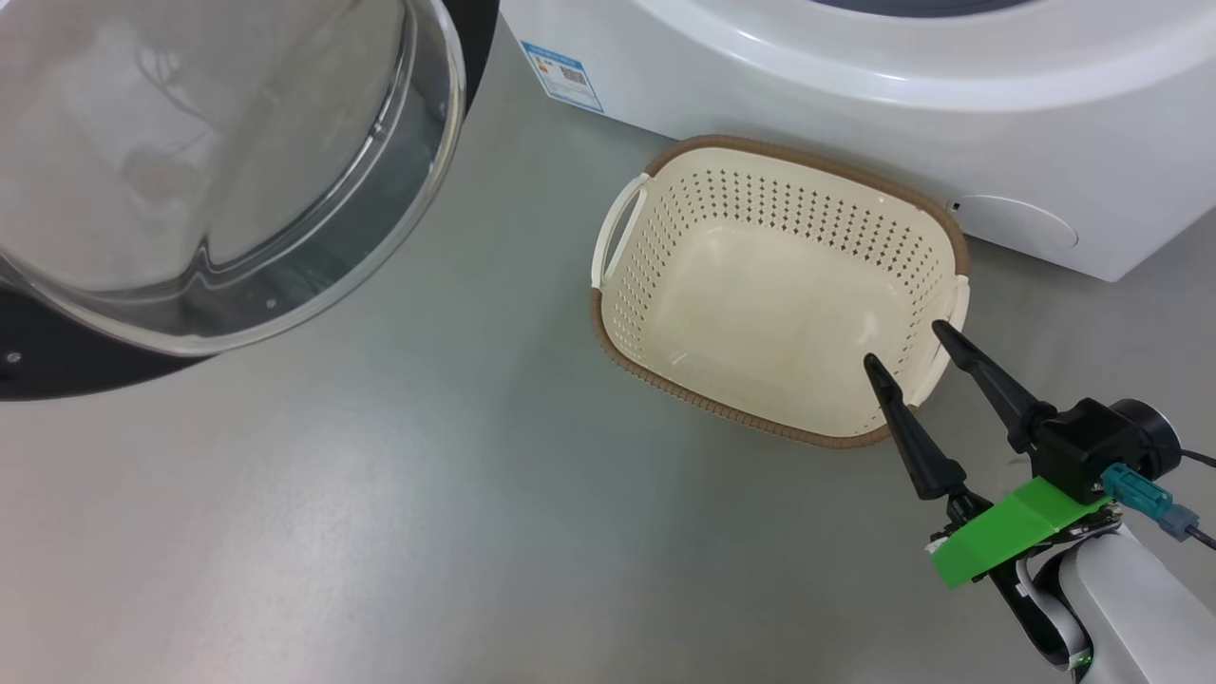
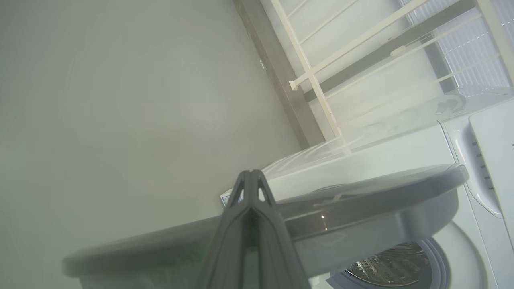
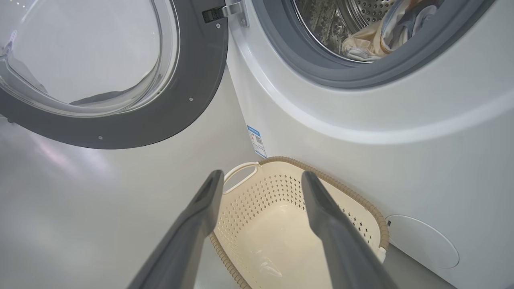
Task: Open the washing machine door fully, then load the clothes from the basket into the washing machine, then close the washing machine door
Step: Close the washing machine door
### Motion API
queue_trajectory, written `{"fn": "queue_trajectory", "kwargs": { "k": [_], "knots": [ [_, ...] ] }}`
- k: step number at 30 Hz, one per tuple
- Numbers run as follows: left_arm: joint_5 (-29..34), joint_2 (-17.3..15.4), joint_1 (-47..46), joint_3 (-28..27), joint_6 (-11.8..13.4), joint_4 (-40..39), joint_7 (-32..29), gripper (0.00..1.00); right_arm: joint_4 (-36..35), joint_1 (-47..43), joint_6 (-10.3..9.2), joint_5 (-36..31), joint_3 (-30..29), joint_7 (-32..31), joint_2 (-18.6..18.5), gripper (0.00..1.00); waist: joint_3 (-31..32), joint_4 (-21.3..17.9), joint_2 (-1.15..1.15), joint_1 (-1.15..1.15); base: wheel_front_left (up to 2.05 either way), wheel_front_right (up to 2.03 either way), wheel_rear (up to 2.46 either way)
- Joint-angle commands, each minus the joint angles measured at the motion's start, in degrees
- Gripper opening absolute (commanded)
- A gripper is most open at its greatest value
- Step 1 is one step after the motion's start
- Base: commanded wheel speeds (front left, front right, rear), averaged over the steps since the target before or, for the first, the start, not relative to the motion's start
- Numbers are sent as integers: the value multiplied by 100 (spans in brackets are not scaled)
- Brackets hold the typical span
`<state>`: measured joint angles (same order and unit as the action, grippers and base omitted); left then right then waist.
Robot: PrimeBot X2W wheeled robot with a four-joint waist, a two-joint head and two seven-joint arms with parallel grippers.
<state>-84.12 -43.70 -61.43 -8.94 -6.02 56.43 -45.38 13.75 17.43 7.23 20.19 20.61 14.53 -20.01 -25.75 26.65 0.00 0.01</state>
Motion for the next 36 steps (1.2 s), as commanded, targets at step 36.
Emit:
{"fn": "queue_trajectory", "kwargs": {
  "k": [36],
  "knots": [
    [-293, -133, 657, 403, -4, -1236, -2168, 0, -113, -273, 25, -2, -162, 47, 131, 100, 800, -23, 0, -1, 0, 0, 0]
  ]
}}
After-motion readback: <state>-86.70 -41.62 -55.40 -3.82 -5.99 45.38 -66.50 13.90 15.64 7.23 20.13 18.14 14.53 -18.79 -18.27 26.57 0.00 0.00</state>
